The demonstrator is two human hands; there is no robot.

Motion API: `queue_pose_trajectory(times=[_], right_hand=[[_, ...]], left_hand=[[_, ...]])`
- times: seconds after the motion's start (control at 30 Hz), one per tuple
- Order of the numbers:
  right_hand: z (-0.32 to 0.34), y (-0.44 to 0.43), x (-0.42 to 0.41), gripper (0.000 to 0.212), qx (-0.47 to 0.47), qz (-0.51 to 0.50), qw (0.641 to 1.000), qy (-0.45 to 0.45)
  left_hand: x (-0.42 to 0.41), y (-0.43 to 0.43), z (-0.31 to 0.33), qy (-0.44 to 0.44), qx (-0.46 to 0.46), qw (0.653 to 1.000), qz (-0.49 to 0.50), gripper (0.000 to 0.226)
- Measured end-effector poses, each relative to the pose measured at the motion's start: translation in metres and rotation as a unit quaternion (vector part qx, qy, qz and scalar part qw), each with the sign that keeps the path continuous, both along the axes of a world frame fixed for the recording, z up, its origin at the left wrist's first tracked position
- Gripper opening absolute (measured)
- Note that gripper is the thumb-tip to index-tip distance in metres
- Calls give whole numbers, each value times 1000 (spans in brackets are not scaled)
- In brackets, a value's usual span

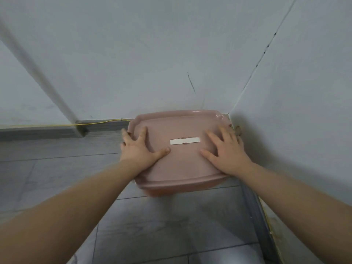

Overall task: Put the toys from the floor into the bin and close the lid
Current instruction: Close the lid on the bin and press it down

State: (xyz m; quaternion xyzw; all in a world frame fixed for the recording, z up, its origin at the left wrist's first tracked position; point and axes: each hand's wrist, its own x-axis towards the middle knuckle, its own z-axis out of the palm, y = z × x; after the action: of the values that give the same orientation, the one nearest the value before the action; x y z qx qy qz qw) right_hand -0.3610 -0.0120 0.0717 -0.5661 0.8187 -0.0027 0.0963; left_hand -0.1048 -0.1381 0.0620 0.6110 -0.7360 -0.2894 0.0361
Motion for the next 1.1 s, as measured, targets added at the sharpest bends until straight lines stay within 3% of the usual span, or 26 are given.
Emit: queue_pose_trajectory(times=[0.13,0.23,0.73,1.1], right_hand=[[-6,1,-10,86,38,-3,999,-18],[-8,0,-20,87,35,-3,999,-17],[-15,-34,-94,87,22,-27,999,8],[-15,-46,-111,88,18,-10,1000,-8]], left_hand=[[-32,-1,-4,-49,-137,979,-143,111],[-49,-1,-11,-95,-161,952,-244,114],[-131,-48,-16,-80,-174,944,-268,114],[-141,-51,-13,-112,-161,944,-264,114]])
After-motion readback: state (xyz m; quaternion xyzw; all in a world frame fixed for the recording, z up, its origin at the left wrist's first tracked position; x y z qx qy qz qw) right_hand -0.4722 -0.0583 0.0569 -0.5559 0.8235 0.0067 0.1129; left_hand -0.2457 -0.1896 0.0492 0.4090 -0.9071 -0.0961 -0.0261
